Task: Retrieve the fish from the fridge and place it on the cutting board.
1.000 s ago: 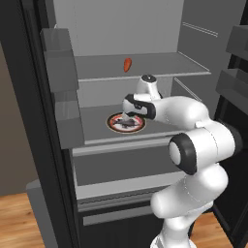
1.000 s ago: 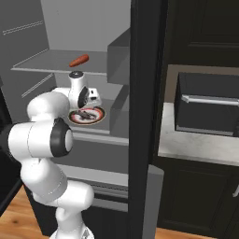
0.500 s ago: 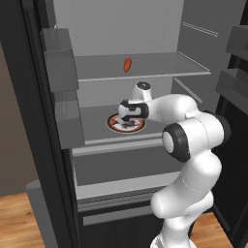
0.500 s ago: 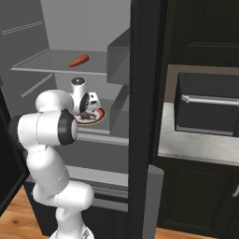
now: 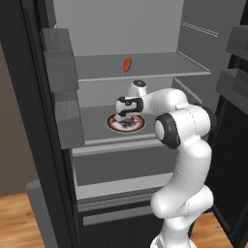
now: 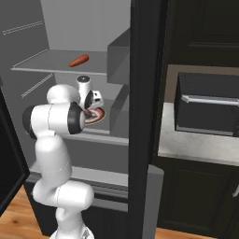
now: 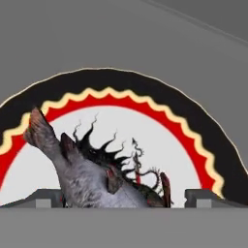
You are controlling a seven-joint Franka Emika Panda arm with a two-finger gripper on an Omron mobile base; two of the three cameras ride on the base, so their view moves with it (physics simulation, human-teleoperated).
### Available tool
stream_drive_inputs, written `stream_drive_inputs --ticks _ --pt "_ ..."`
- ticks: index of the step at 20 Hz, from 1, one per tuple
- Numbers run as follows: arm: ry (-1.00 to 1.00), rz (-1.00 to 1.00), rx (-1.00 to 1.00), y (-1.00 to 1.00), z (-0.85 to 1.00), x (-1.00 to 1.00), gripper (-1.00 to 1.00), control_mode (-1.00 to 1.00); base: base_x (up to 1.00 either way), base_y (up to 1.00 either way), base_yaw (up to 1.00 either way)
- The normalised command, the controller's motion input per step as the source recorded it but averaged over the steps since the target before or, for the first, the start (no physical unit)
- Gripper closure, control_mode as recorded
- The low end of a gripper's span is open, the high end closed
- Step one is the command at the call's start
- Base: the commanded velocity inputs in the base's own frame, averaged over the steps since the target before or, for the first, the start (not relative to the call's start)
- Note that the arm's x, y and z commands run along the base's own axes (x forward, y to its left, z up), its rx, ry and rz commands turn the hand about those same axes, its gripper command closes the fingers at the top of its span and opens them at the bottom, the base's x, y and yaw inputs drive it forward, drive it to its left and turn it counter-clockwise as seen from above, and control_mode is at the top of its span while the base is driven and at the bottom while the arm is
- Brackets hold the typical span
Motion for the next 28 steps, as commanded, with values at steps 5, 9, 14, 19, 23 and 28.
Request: stream_drive_inputs --ticks 5,9,14,19,23,28 --pt "0.09 0.02 0.0 0.13 -0.21 0.3 -1.0 -1.0 0.0 0.0 0.0" --pt "0.12 0.02 0.0 0.1 -0.54 0.0 -1.0 -1.0 0.0 0.0 0.0" --pt "0.01 0.02 0.0 0.02 -0.51 0.0 -1.0 -1.0 0.0 0.0 0.0" --pt "0.0 0.01 0.0 0.02 -0.1 0.0 1.0 -1.0 0.0 0.0 0.0" --pt "0.0 0.02 0.01 0.01 -0.19 0.0 1.0 -1.0 0.0 0.0 0.0" --pt "0.0 0.0 0.0 0.0 -0.02 0.0 1.0 -1.0 0.0 0.0 0.0"
